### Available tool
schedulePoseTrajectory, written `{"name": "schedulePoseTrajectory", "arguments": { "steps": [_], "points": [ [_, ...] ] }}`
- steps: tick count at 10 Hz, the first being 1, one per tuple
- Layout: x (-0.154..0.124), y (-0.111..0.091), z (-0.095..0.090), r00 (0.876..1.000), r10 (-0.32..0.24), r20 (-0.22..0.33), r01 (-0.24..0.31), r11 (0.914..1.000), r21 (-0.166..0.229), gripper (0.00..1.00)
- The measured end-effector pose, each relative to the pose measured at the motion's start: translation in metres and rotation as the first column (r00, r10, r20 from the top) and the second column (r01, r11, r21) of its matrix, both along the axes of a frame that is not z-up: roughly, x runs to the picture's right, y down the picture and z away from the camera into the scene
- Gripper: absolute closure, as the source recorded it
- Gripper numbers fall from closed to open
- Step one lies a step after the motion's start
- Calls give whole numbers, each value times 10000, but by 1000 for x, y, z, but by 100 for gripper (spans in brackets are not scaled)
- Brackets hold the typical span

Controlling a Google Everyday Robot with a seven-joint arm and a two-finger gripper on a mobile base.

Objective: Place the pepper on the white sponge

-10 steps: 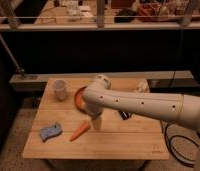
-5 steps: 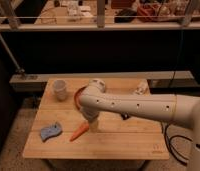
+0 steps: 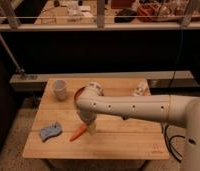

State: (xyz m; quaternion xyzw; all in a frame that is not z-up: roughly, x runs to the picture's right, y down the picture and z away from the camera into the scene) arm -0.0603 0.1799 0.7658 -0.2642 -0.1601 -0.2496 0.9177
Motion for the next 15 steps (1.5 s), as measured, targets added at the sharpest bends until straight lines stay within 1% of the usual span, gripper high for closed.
{"name": "schedulePoseTrajectory", "arguments": {
  "steps": [3,6,12,15],
  "points": [
    [-10,9,4,9988,-368,311,368,9993,10,20],
    [-12,14,6,9977,-490,472,488,9988,49,20],
    [-24,26,10,9924,-818,920,814,9966,79,20],
    [-28,31,12,9905,-875,1063,867,9962,120,20]
  ]
}}
